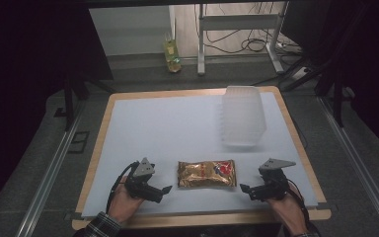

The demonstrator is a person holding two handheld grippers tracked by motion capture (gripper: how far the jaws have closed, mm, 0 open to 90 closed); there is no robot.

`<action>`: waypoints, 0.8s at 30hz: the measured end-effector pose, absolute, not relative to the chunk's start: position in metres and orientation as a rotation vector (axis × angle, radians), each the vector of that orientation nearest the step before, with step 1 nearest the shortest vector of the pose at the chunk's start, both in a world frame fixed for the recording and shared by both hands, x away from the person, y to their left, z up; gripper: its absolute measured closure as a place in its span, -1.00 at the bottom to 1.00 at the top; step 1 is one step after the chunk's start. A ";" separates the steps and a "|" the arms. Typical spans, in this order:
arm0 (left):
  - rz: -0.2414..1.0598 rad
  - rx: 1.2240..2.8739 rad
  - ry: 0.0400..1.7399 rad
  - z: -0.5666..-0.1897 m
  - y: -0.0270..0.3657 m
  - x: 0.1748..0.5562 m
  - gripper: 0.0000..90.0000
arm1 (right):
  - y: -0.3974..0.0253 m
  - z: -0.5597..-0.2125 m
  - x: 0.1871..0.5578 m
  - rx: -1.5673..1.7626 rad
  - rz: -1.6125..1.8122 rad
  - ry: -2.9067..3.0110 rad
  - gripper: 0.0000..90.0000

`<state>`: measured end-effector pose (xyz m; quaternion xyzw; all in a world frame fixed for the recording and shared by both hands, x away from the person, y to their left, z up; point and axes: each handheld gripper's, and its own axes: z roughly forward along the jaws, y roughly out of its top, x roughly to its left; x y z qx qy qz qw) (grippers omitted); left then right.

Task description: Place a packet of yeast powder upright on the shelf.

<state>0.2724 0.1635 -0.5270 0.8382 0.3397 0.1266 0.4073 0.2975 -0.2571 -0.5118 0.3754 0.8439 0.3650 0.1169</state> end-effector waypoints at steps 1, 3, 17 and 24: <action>0.313 2.101 0.863 -0.528 0.164 0.273 -1.00 | -0.256 -0.512 0.298 1.064 1.055 2.485 -0.94; 0.317 2.095 0.874 -0.528 0.165 0.274 -0.99 | -0.257 -0.512 0.297 0.996 1.037 2.496 -0.94; 0.369 2.105 0.864 -0.528 0.164 0.273 -0.83 | -0.266 -0.515 0.298 1.007 1.030 2.495 -0.95; 0.366 2.089 0.844 -0.523 0.164 0.272 -0.61 | -0.266 -0.515 0.298 1.028 1.025 2.489 -0.96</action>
